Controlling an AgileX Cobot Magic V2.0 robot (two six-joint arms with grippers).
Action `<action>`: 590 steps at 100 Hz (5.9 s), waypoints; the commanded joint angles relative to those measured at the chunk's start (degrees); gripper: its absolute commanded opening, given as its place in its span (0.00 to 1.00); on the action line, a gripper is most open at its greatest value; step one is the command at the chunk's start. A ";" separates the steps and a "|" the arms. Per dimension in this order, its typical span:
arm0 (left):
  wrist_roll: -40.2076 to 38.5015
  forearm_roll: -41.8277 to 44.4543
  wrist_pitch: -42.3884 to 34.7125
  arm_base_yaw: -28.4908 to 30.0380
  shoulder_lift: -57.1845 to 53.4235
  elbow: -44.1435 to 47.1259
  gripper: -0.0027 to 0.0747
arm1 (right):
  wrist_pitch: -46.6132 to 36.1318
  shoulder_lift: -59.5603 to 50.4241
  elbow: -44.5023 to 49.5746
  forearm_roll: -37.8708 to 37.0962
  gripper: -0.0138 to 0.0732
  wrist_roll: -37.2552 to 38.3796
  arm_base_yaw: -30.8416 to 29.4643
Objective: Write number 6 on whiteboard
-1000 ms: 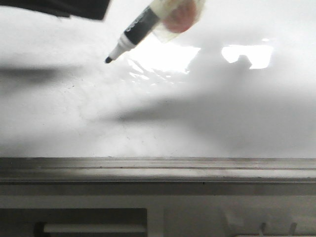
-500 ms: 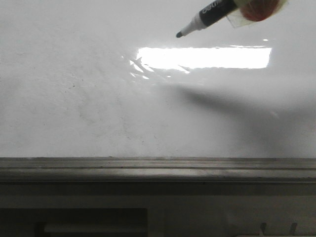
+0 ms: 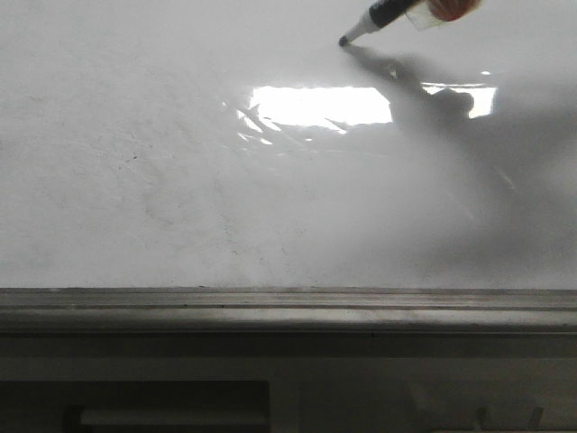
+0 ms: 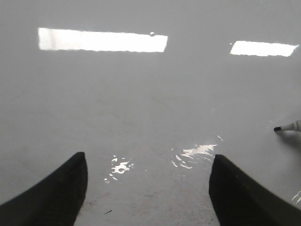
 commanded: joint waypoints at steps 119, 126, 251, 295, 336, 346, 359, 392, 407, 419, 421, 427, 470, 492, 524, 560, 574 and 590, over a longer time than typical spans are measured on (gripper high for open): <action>-0.03 -1.03 -0.92 0.10 0.04 -1.63 0.67 | 9.64 5.03 -4.60 6.95 0.11 -4.98 -3.12; -0.03 -1.03 -0.92 0.10 0.04 -1.63 0.67 | 11.68 6.17 -4.87 7.00 0.11 -5.72 -2.37; 21.11 -7.07 11.13 -25.53 30.79 -15.70 0.60 | 32.86 9.53 -13.65 3.79 0.11 -5.67 -2.24; 21.09 -4.78 9.02 -26.30 32.67 -17.20 0.28 | 32.86 9.53 -13.65 3.79 0.11 -5.67 -2.24; 21.09 -4.68 8.89 -26.30 32.67 -17.20 0.01 | 33.62 9.53 -13.65 3.79 0.50 -5.67 -2.24; 21.09 -4.68 7.23 -26.30 32.45 -17.20 0.01 | 32.48 9.53 -13.65 3.79 0.70 -5.67 -2.35; 19.95 -5.21 1.07 -26.30 29.22 -15.93 0.01 | 32.78 7.86 -13.65 2.03 0.70 -5.20 -5.14; 16.50 -26.79 -13.63 -26.30 10.71 -5.41 0.01 | 27.80 -4.54 -7.47 -6.00 0.70 0.41 -13.25; 11.50 -26.79 -15.34 -26.30 6.56 -2.71 0.01 | 22.00 -10.68 -1.33 -5.71 0.70 2.17 -13.25; 10.20 -26.79 -17.25 -26.30 7.75 -2.56 0.01 | 18.94 -14.05 2.84 -4.10 0.70 2.54 -13.25; 10.20 -26.79 -17.40 -26.30 8.06 -2.56 0.01 | 18.58 -14.25 3.41 -3.72 0.70 2.54 -13.25; 10.20 -26.79 -17.52 -26.30 9.89 -2.70 0.01 | 17.94 -14.88 4.75 -2.72 0.70 2.54 -13.25; 10.20 -26.79 -16.48 -26.30 27.25 -10.05 0.01 | 18.12 -14.86 5.97 -1.94 0.70 2.54 -13.25; 10.20 -26.79 -16.72 -26.30 29.58 -12.20 0.01 | 18.26 -14.86 5.97 -1.93 0.70 2.54 -13.25; 10.20 -26.41 -16.81 -26.30 29.58 -12.45 0.12 | 18.26 -14.86 5.97 -1.93 0.70 2.54 -13.25; 10.58 -24.37 -16.81 -26.30 27.32 -12.45 0.71 | 18.26 -14.86 5.97 -1.93 0.70 2.54 -13.25; 10.58 -20.65 -16.95 -26.30 22.04 -11.56 0.73 | 18.26 -14.86 5.97 -1.93 0.70 2.54 -13.25; 10.66 -14.69 -16.51 -26.30 13.94 -9.20 0.73 | 17.94 -14.86 5.68 -1.69 0.70 2.54 -13.25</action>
